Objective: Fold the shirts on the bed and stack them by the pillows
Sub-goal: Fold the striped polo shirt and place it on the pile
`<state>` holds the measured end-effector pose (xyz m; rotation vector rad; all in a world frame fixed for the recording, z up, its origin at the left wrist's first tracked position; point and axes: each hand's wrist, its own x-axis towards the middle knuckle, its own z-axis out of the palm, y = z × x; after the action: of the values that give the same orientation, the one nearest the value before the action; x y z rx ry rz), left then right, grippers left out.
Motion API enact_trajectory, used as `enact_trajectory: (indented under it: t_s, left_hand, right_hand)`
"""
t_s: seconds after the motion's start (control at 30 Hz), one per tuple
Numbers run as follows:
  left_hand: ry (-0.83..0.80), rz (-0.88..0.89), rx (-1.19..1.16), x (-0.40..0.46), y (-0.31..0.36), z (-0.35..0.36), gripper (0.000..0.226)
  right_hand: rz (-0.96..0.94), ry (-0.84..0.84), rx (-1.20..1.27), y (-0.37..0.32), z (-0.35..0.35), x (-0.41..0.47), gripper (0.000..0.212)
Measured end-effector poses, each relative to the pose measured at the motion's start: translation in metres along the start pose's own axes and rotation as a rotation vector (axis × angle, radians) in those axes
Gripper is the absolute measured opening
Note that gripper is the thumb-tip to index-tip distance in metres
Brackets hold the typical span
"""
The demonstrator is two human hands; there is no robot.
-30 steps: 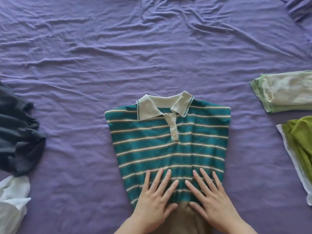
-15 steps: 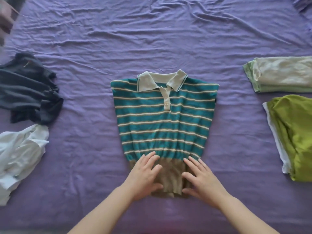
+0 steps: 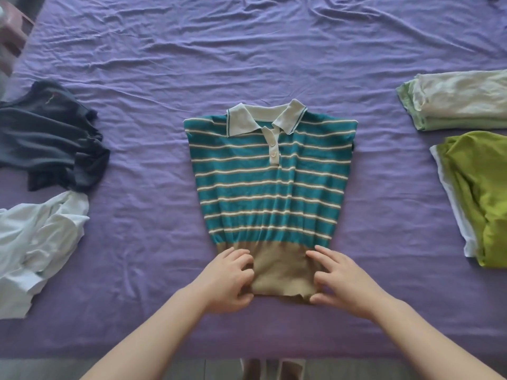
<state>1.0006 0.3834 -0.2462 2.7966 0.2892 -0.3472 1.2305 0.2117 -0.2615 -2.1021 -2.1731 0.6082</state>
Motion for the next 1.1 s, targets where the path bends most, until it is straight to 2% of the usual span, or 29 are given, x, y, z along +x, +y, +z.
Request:
enact_trajectory:
  t_s: [0.13,0.27,0.33,0.47,0.53,0.57,0.67,0.7,0.77,0.8,0.87,0.93,1.0,1.03,1.1]
  left_hand:
    - [0.08,0.001,-0.065,-0.008,-0.011,0.001,0.014]
    - [0.045,0.055,0.025,-0.015,-0.025,0.005,0.026]
    - [-0.014,0.026,0.008,-0.013,-0.029,0.006,0.034]
    - [-0.271,-0.028,-0.029,-0.014,-0.042,0.009,0.049]
    - [-0.309,-0.016,-0.041,-0.017,-0.049,0.008,0.052]
    - [-0.31,0.006,-0.049,-0.019,-0.05,0.006,0.052]
    - [-0.043,0.061,-0.025,-0.018,-0.044,0.006,0.035]
    - [0.041,0.015,-0.109,-0.017,-0.042,0.008,0.024]
    - [0.099,-0.227,-0.464,-0.011,-0.041,0.006,0.008]
    - [0.111,-0.37,-0.671,-0.007,-0.043,0.004,0.005]
    - [0.273,-0.602,-0.968,0.004,-0.051,-0.005,0.008]
    - [0.463,-0.772,-1.033,0.017,-0.064,-0.014,0.009]
    - [0.526,-0.882,-1.042,0.032,-0.073,-0.019,0.009]
    - [0.496,-0.908,-1.072,0.039,-0.076,-0.019,0.013]
    - [0.333,-0.91,-1.047,0.047,-0.078,-0.016,0.025]
  right_hand:
    - [0.074,-0.145,0.024,-0.01,0.009,0.0,0.05]
    - [0.121,-0.17,0.073,-0.01,0.013,0.003,0.06]
    - [0.139,-0.189,0.133,-0.008,0.015,0.004,0.052]
    - [0.184,-0.111,0.226,-0.009,0.013,0.008,0.016]
    - [0.22,-0.085,0.26,-0.009,0.015,0.009,0.01]
    - [0.256,-0.057,0.314,-0.01,0.016,0.011,0.009]
    - [0.428,0.057,0.649,-0.018,0.011,0.016,0.007]
    - [0.479,0.08,0.739,-0.019,0.008,0.017,0.007]
    - [0.552,0.126,0.813,-0.019,0.001,0.02,0.007]
    - [0.591,0.16,0.84,-0.018,-0.003,0.023,0.009]
    - [0.698,0.312,0.85,-0.011,-0.012,0.035,0.009]
    - [0.829,0.492,0.856,0.0,-0.02,0.053,0.008]
    - [0.908,0.534,0.954,0.01,-0.024,0.07,0.016]
    - [0.914,0.484,1.005,0.013,-0.025,0.077,0.021]
    - [0.882,0.321,0.977,0.013,-0.023,0.085,0.036]
